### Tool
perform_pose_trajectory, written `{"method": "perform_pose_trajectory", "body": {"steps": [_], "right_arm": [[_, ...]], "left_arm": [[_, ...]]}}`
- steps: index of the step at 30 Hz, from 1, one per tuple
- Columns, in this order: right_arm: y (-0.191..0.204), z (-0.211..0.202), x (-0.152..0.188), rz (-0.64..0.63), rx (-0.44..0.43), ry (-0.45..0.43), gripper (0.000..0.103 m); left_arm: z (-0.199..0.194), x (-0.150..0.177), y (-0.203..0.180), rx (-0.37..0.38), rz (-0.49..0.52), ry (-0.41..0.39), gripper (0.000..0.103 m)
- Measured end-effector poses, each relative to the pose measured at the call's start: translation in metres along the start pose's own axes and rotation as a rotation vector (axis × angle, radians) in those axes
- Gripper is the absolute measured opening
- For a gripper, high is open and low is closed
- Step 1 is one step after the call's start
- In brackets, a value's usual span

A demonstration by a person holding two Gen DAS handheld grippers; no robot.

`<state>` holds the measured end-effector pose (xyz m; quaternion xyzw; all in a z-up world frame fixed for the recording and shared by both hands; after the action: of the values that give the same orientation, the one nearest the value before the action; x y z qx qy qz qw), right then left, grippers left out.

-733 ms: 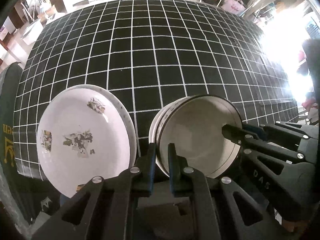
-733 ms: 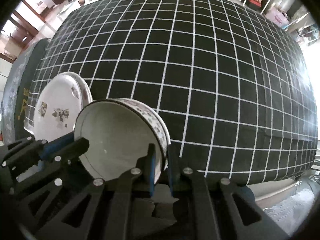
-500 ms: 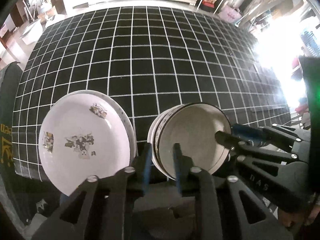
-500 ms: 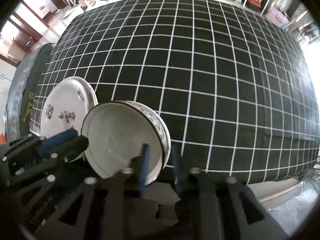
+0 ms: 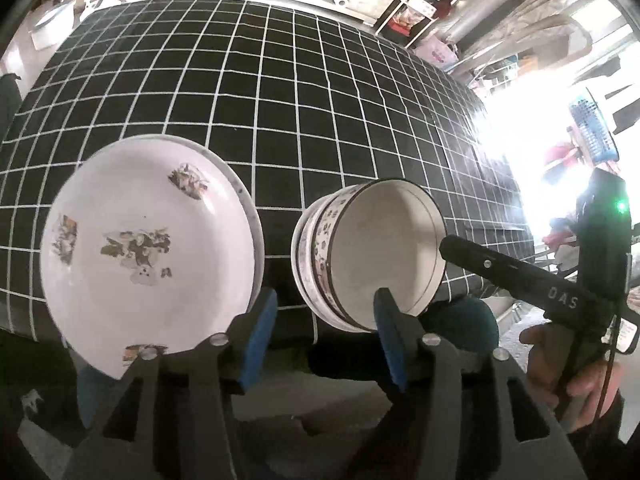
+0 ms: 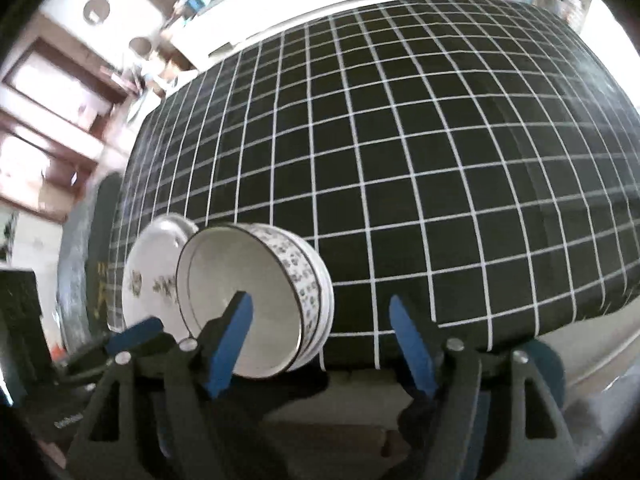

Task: Organize plates and bowls
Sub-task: 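Grasp the rim of the nested bowl stack with the right gripper and lift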

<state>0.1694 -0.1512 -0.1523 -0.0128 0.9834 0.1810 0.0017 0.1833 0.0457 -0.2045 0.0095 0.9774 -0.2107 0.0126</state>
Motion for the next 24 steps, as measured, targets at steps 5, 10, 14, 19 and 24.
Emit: {"method": "perform_pose_trajectory", "body": {"steps": [5,10,14,19,24], "right_arm": [[0.002,0.016,0.003,0.023,-0.050,0.024,0.075],[-0.003,0.037,-0.003,0.058,-0.064,0.071,0.075],[-0.008,0.041,-0.007,0.074,-0.081,0.079,0.075],[-0.011,0.046,-0.014,0.104,-0.110,0.079,0.075],[-0.015,0.060,-0.013,0.136,-0.145,0.128,0.075]], "left_arm": [[0.022,-0.002,-0.001,0.022,0.020,0.031,0.049],[0.040,-0.006,-0.003,0.031,0.030,0.062,0.049],[0.048,-0.013,-0.003,0.027,0.042,0.069,0.049],[0.058,-0.018,-0.003,0.031,0.056,0.087,0.049],[0.069,-0.020,-0.005,0.010,0.073,0.101,0.049]]}}
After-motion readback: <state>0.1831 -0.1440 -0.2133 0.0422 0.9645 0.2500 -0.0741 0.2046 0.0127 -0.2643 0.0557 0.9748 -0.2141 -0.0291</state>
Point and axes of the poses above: each gripper's, at about its wrist camera, not at the fingertips, and z roughly the way its jaws point, y to its left, x to its underside, the point moved 4 cm from there along z, roughly the way its jaws point, and after that the axes turned 15 degrees about y, right-handed, at the moved point
